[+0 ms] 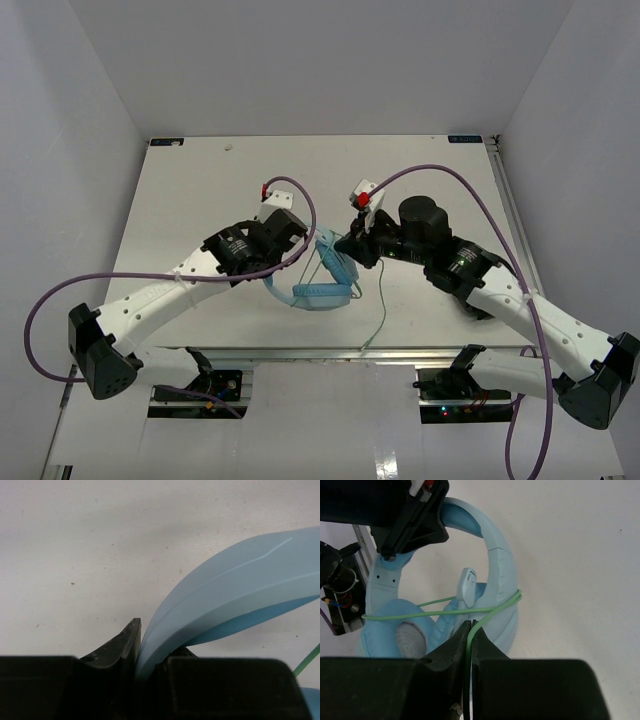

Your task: Wrap the headphones

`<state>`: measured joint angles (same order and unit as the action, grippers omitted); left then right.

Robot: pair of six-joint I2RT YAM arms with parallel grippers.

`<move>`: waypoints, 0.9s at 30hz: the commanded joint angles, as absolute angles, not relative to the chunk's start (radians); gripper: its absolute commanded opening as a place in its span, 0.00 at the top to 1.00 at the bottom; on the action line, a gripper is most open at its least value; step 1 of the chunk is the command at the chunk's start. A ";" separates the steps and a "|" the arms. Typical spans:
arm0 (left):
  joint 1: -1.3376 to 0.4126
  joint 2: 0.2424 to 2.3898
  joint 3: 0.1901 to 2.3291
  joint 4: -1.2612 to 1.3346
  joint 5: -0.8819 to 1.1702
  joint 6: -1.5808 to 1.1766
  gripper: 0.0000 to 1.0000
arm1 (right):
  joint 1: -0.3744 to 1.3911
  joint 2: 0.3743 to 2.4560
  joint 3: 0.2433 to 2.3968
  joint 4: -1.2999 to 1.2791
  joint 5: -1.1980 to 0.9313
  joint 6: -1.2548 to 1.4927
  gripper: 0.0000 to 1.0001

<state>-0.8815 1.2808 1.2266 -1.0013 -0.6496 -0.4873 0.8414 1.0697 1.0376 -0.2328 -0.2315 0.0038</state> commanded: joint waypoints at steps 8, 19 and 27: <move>-0.857 1.377 1.276 -1.108 -0.876 -0.663 1.00 | 0.901 1.046 1.016 0.045 -0.466 0.129 0.88; -0.857 1.321 1.336 -1.088 -0.842 -0.773 1.00 | 1.042 1.082 0.908 0.170 -0.372 0.152 0.85; -0.826 1.218 1.369 -1.046 -0.806 -0.794 1.00 | 1.149 1.081 0.768 0.275 -0.241 0.159 0.87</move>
